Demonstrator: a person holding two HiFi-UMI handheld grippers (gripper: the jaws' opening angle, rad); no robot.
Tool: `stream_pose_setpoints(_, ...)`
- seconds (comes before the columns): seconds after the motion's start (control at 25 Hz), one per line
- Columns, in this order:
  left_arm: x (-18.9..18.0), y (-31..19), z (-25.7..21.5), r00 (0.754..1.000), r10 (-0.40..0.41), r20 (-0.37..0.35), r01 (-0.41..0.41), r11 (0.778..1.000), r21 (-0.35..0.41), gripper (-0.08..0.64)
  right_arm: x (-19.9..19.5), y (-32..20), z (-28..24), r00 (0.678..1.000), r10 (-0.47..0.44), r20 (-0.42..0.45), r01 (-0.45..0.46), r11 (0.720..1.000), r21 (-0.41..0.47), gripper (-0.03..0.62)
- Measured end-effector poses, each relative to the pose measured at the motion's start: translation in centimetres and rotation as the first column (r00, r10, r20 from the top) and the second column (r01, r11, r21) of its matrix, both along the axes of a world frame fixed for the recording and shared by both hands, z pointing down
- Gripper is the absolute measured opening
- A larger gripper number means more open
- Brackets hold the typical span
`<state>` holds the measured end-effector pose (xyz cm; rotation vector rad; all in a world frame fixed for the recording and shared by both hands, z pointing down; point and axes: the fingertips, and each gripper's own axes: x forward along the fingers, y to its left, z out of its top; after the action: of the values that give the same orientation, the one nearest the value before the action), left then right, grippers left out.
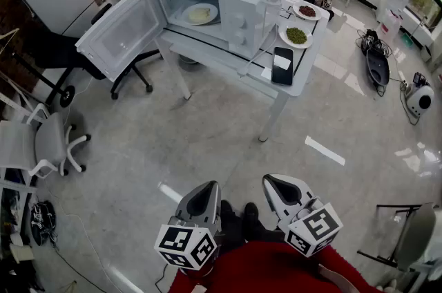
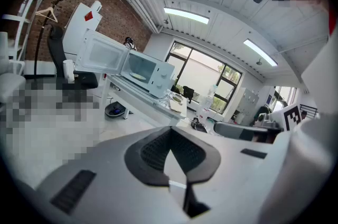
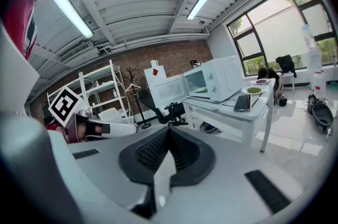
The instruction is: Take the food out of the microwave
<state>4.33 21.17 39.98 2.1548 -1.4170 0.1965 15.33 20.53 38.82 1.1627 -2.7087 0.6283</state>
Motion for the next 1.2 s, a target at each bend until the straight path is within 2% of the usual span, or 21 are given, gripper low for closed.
stream_pose_setpoints(0.56,-0.7,0.6,0.3,0.999,-0.031,-0.011,0.031,0.999,-0.01,0.008,-0.3,0.2,0.5,1.0,-0.022,-0.001,0.022,1.0,-0.012,0.009)
stream_pose_setpoints(0.84,-1.6,0.0,0.1,0.995,-0.082,-0.059,0.081,0.997,-0.011,0.008,0.7,-0.3,0.7,1.0,-0.009,0.007,0.009,1.0,-0.012,0.011)
stream_pose_setpoints(1.2,-1.6,-1.6,-1.2,0.991,-0.131,-0.024,0.132,0.99,0.05,0.008,2.6,-1.6,-0.1,1.0,-0.01,0.024,0.01,1.0,0.023,0.011)
